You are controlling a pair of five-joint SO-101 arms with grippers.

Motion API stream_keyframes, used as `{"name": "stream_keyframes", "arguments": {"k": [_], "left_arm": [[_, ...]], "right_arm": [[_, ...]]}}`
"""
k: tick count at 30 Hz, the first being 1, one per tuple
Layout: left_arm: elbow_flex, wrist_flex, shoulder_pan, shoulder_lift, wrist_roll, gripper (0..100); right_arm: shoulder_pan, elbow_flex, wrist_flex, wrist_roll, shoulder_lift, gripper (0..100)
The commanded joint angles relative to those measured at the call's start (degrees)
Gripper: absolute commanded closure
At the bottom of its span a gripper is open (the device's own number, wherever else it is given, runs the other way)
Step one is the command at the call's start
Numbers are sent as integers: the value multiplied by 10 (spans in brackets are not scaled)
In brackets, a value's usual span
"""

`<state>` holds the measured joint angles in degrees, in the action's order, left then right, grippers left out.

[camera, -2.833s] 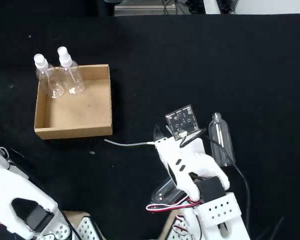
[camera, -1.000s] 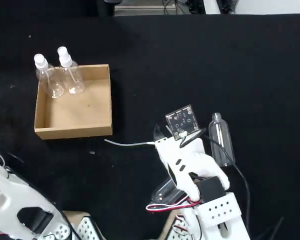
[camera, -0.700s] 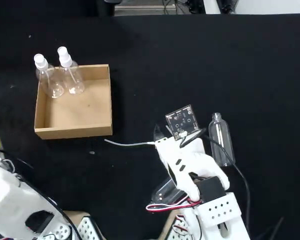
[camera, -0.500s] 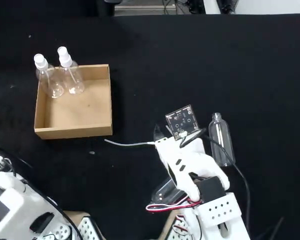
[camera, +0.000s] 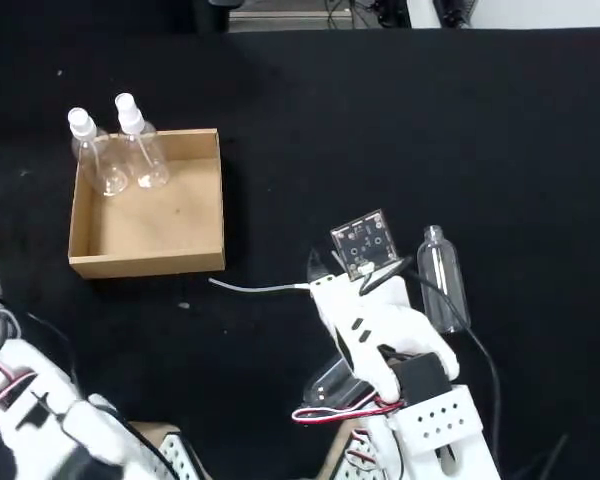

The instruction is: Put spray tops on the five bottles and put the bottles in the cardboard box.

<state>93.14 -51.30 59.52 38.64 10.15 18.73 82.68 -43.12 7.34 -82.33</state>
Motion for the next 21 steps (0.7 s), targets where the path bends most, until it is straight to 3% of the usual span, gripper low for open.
{"name": "stream_keyframes", "arguments": {"k": [1, 3, 9, 15, 18, 21], "left_arm": [[35, 114, 0, 99, 4, 612], [32, 173, 2, 127, 4, 612], [-4, 198, -37, 163, 3, 612], [-164, 317, -3, 63, 4, 612], [-210, 317, 25, -12, 8, 612], [-211, 222, 44, -80, 16, 612]], "right_arm": [[5, -5, 15, 4, -13, 910], [5, -4, 14, 4, -13, 910], [5, -3, 12, 4, -13, 910], [5, -3, 14, 4, -13, 910], [5, -3, 14, 4, -13, 910], [5, -3, 16, 4, -13, 910]]}}
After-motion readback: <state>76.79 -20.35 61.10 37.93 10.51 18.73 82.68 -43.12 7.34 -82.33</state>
